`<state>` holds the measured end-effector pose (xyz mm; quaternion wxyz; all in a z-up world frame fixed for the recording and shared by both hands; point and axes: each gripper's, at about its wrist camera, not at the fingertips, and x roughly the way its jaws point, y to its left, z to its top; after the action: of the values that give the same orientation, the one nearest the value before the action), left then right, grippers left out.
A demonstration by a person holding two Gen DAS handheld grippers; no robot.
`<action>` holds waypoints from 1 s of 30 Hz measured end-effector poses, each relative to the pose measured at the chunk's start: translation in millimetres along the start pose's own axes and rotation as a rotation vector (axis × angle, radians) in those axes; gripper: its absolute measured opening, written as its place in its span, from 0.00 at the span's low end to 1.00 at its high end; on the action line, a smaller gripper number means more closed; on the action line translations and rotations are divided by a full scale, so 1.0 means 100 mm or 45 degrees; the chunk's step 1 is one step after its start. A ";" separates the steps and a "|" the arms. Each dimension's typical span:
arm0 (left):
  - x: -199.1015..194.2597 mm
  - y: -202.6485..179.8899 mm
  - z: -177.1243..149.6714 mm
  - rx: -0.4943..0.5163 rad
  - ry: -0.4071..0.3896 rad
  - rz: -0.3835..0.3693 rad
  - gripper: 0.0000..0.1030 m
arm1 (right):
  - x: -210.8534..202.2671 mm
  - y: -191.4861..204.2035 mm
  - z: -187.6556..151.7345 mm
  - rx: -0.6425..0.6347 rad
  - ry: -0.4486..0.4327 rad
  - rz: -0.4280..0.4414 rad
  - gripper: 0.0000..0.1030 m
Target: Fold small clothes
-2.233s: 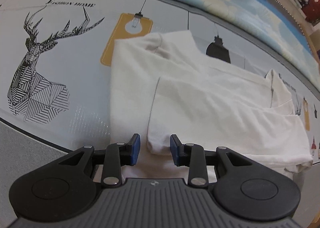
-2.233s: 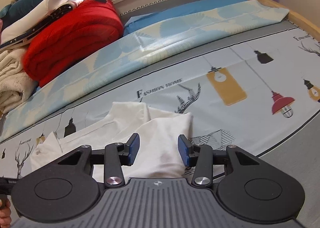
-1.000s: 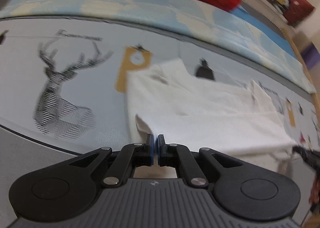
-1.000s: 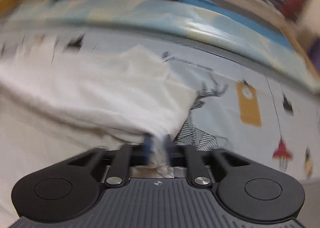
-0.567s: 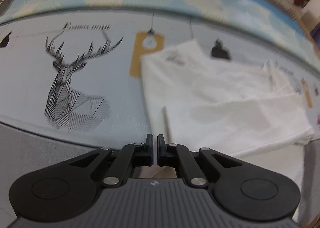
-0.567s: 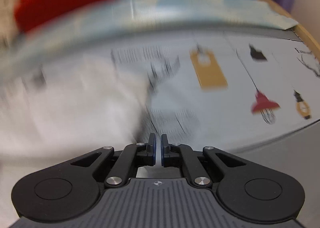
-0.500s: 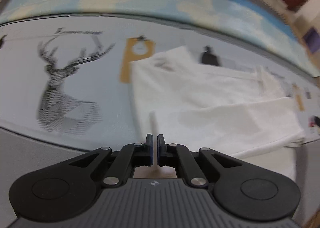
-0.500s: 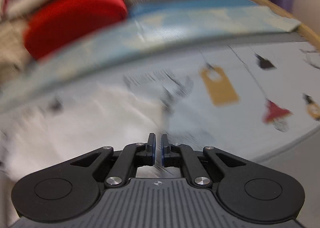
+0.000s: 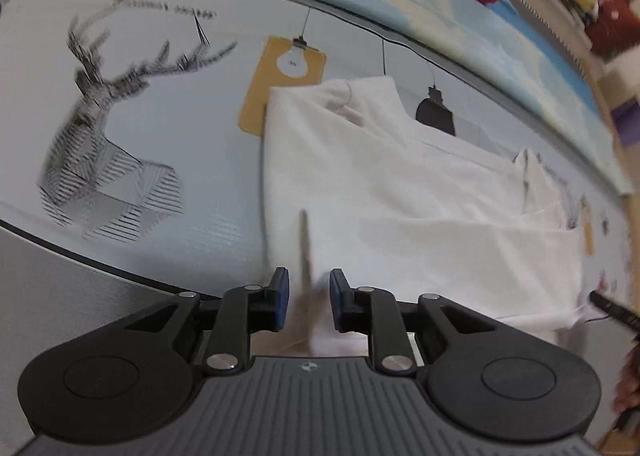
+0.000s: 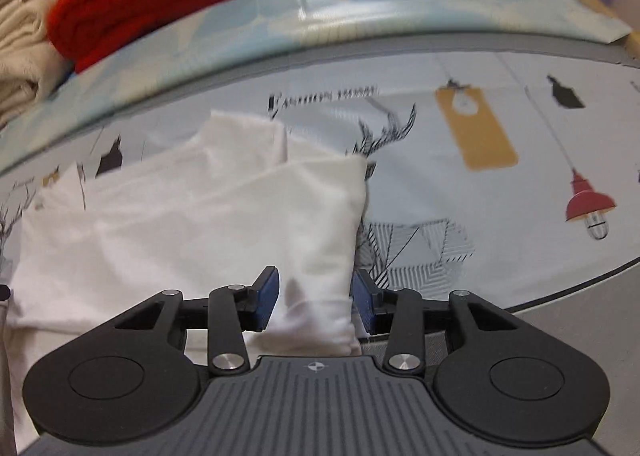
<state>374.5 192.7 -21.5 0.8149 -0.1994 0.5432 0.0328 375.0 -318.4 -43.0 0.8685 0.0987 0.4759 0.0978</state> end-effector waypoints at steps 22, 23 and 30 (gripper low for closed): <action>-0.38 -0.21 -0.04 0.143 -0.256 0.269 0.07 | 0.01 -0.08 0.01 0.082 -0.076 0.035 0.43; -0.41 -0.21 -0.04 0.139 -0.261 0.223 0.07 | 0.03 -0.04 0.00 0.070 -0.069 0.048 0.43; 0.12 -0.19 -0.26 0.285 0.052 0.274 0.10 | 0.38 0.09 -0.13 -0.065 0.152 -0.099 0.54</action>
<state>362.2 163.8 -35.0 0.8125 -0.0484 0.5783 0.0552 383.2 -298.4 -78.2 0.8440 0.0520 0.5276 0.0817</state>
